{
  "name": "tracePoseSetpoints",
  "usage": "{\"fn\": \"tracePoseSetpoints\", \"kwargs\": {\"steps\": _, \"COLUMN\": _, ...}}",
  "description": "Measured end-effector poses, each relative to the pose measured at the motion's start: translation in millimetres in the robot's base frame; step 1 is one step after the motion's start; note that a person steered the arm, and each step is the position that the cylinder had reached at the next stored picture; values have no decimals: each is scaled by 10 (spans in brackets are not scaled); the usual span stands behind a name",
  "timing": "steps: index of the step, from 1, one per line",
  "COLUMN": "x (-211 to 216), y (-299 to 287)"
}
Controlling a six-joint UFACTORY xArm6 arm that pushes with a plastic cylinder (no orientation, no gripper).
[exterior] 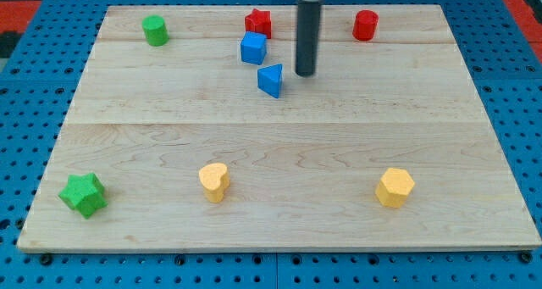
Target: Move your arm to the bottom center
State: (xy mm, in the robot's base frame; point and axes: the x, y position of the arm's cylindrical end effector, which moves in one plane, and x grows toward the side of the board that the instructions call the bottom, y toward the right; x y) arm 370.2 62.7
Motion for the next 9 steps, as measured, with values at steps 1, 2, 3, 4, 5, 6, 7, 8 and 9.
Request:
{"fn": "tracePoseSetpoints", "kwargs": {"steps": 1, "x": 111, "y": -284}}
{"fn": "tracePoseSetpoints", "kwargs": {"steps": 2, "x": 18, "y": -822}}
{"fn": "tracePoseSetpoints", "kwargs": {"steps": 3, "x": 34, "y": -786}}
{"fn": "tracePoseSetpoints", "kwargs": {"steps": 4, "x": 500, "y": -459}}
{"fn": "tracePoseSetpoints", "kwargs": {"steps": 5, "x": 959, "y": -475}}
{"fn": "tracePoseSetpoints", "kwargs": {"steps": 6, "x": 1568, "y": -289}}
{"fn": "tracePoseSetpoints", "kwargs": {"steps": 7, "x": 1726, "y": -292}}
{"fn": "tracePoseSetpoints", "kwargs": {"steps": 8, "x": 1769, "y": -292}}
{"fn": "tracePoseSetpoints", "kwargs": {"steps": 9, "x": 2140, "y": -294}}
